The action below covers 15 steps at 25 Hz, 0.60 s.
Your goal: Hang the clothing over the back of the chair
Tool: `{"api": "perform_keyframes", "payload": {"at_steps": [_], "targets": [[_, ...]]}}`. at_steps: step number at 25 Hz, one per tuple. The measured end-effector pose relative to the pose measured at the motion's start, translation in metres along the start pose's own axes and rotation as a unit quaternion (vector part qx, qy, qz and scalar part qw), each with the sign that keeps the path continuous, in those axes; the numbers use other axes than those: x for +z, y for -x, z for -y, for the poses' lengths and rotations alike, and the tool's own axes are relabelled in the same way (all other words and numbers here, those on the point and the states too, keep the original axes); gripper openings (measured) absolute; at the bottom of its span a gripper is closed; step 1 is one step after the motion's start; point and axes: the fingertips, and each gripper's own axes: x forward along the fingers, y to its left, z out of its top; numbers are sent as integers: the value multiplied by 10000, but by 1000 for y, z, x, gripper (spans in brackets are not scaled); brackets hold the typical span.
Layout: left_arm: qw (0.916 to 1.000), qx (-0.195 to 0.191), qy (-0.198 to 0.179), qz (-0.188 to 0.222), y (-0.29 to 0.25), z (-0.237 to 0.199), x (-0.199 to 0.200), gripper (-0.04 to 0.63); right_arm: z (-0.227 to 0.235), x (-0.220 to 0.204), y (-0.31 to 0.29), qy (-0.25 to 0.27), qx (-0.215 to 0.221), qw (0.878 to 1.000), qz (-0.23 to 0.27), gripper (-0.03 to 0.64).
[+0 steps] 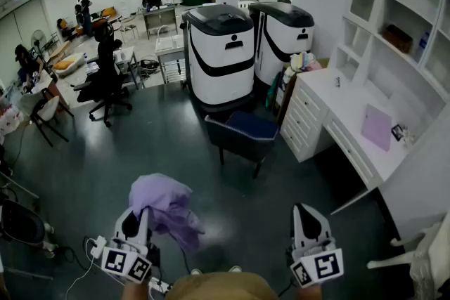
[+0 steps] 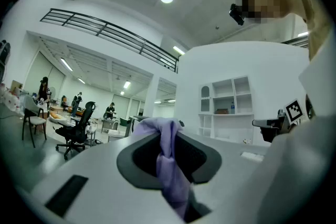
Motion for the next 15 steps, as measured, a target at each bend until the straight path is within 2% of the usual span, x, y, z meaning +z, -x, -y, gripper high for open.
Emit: {"api": "perform_keyframes", "payload": {"at_steps": [11, 15], "targets": [[10000, 24, 34, -6, 2, 26, -15, 55, 21, -12, 18, -21, 10, 10000, -45, 2], [9999, 63, 32, -79, 7, 28, -21, 55, 17, -19, 19, -356, 244, 9991, -25, 3]]}}
